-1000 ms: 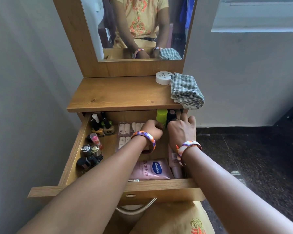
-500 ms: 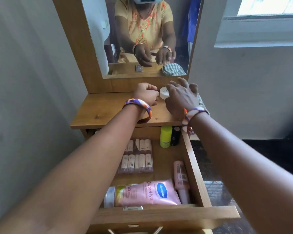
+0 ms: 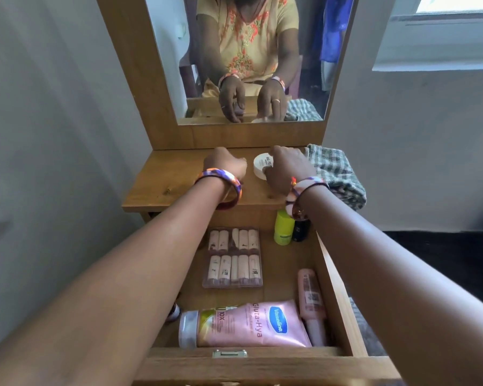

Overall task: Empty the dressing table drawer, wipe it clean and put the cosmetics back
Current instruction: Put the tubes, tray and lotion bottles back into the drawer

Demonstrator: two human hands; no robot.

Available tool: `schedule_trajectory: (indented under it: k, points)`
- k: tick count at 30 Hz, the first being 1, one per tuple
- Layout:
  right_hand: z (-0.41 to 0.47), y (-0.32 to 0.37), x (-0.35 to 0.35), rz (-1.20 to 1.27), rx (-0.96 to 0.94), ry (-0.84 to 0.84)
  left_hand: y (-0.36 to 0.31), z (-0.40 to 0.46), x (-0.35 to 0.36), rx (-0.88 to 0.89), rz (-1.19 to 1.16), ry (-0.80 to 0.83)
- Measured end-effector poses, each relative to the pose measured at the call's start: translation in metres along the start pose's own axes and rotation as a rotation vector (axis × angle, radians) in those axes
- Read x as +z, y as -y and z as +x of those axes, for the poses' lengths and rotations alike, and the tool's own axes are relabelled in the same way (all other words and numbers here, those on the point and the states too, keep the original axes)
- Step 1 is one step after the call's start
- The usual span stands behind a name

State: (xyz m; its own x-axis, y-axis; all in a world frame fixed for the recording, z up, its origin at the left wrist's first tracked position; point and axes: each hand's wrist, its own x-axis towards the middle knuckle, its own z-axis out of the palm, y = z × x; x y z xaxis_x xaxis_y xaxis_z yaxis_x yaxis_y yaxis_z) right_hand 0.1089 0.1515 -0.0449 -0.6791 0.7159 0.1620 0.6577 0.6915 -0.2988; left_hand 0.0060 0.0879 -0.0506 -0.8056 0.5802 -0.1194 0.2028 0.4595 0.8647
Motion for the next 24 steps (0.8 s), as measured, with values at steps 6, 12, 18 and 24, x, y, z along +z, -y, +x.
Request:
schedule_trajectory:
  k: [6, 12, 18, 24]
  points:
    - [-0.011, 0.008, -0.016, 0.115, 0.007, 0.113, -0.005, -0.028, -0.009, -0.017, -0.062, 0.249]
    - [-0.041, 0.013, -0.029, 0.194, 0.061, 0.295, 0.012, -0.063, -0.032, -0.049, -0.217, 0.279]
    - [-0.072, 0.011, -0.043, 0.399, 0.103, 0.409, 0.024, -0.103, -0.043, 0.071, -0.306, 0.199]
    - [-0.093, -0.011, -0.033, 0.495, 0.205, 0.461, 0.044, -0.126, -0.029, 0.033, -0.228, 0.277]
